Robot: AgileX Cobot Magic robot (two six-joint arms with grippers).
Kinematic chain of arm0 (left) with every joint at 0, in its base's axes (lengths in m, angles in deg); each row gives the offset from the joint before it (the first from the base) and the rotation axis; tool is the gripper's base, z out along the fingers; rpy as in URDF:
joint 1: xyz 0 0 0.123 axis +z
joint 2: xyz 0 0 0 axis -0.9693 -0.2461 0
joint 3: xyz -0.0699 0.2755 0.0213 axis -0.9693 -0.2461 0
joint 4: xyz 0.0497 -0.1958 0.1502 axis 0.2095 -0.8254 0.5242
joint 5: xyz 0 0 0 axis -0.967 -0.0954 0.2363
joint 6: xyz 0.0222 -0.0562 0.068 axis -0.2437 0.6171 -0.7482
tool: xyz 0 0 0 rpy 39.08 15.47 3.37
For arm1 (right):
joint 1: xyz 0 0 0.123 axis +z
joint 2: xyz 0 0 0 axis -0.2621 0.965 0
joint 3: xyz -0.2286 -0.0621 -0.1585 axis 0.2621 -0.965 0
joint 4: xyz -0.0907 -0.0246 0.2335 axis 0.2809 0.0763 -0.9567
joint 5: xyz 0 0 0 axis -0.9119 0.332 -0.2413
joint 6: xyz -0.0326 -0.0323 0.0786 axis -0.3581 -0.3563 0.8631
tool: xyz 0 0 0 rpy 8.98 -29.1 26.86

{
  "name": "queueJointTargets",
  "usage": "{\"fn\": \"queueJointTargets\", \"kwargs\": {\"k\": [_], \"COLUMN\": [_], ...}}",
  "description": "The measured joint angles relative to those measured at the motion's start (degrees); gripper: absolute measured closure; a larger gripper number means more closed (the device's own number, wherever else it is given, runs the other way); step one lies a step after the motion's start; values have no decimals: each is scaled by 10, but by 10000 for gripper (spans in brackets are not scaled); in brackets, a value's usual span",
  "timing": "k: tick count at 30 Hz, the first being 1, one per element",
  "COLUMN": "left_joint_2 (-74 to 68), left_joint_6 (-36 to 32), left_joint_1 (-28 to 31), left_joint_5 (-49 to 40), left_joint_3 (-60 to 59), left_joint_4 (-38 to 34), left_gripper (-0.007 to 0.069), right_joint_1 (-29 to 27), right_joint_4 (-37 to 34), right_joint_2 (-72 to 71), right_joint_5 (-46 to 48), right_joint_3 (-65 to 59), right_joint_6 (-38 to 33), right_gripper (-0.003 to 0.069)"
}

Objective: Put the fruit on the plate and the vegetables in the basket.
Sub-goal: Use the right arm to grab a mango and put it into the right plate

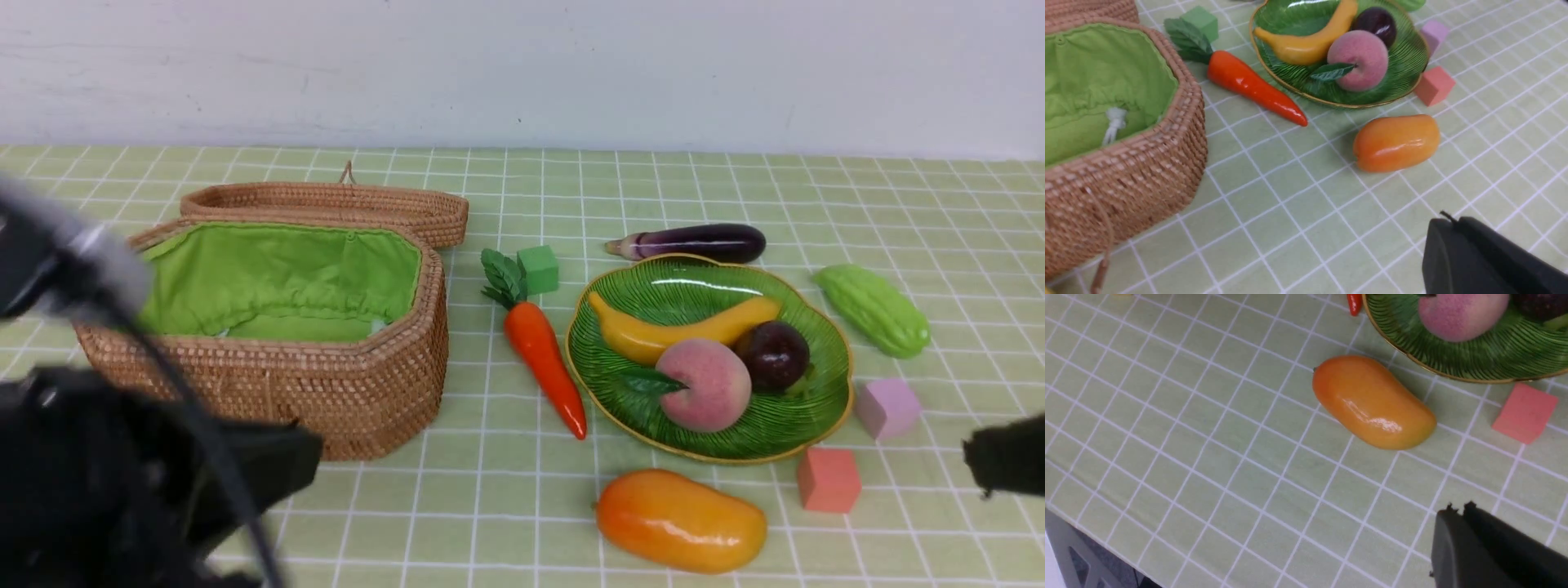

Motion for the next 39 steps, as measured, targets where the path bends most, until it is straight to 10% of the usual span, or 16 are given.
{"fn": "queueJointTargets", "kwargs": {"k": [8,14,23,39], "left_joint_2": [76,81,81,81], "left_joint_6": [0,0,-1,-2], "left_joint_1": [0,0,0,0], "left_joint_5": [0,0,-25,-26], "left_joint_3": [-26,-26,-26,-26], "left_joint_4": [-34,-37,-35,-31], "left_gripper": [638,638,638,638], "right_joint_1": [106,210,261,261], "right_joint_4": [29,138,238,288], "right_joint_2": [110,219,366,448], "right_joint_5": [20,20,-37,-112], "right_joint_3": [63,100,104,106], "right_joint_6": [-10,-12,-12,-12], "right_gripper": [614,473,4,6]}}
